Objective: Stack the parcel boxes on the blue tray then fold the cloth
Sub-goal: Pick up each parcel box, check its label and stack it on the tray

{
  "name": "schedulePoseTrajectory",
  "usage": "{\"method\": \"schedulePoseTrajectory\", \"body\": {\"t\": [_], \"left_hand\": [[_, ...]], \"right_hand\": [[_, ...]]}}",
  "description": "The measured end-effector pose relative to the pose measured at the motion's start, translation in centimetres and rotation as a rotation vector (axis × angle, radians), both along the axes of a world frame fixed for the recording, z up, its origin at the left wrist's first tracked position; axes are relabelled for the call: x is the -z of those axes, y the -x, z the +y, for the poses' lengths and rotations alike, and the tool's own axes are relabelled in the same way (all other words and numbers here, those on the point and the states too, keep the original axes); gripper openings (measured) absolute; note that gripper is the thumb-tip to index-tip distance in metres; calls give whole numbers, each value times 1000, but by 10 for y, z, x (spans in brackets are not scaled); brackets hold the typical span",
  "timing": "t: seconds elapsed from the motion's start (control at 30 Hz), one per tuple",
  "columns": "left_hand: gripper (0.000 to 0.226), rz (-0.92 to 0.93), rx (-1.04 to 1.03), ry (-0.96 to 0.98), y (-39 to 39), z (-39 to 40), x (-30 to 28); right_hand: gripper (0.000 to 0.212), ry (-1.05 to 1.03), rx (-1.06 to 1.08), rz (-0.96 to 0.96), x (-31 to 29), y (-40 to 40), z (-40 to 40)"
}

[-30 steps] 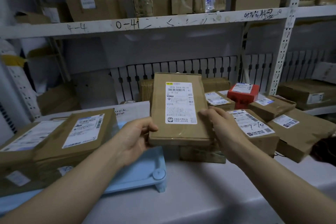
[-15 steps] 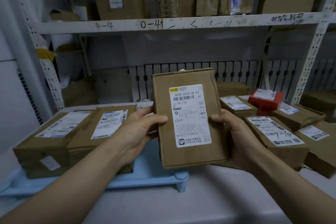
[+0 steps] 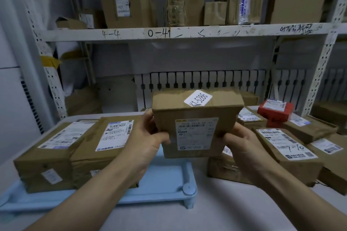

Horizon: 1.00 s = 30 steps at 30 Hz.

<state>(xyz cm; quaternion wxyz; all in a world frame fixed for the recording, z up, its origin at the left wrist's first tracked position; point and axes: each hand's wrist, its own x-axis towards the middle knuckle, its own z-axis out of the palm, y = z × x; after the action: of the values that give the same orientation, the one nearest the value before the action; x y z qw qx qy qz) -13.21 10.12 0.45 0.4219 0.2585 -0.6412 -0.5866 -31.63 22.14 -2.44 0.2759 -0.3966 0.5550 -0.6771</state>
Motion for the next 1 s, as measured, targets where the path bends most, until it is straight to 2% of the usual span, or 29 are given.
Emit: {"method": "schedulePoseTrajectory", "body": {"t": [0.17, 0.3, 0.37, 0.43, 0.53, 0.67, 0.8, 0.9, 1.0], "left_hand": [[46, 21, -3, 0, 2, -4, 5], [46, -2, -17, 25, 5, -6, 7], [59, -17, -42, 75, 6, -8, 6], [83, -26, -83, 156, 6, -9, 5], [98, -123, -221, 433, 4, -4, 0], [93, -191, -361, 947, 6, 6, -10], [84, -415, -426, 1404, 14, 13, -21], [74, -552, -432, 1624, 19, 19, -26], [68, -672, -443, 1693, 23, 22, -28]], "right_hand": [[40, -32, -15, 14, 2, -2, 4], [29, -24, 62, 35, 2, -2, 4], [24, -2, 135, 52, -1, -3, 5], [24, 2, 192, 96, -5, -3, 6], [24, 18, 255, 190, -10, -4, 8], [29, -7, 374, 423, -12, -5, 5], [37, -20, 493, 712, -14, -12, 0], [37, -11, 575, 920, -19, -18, -3], [40, -1, 575, 1056, -20, -22, -4]]}}
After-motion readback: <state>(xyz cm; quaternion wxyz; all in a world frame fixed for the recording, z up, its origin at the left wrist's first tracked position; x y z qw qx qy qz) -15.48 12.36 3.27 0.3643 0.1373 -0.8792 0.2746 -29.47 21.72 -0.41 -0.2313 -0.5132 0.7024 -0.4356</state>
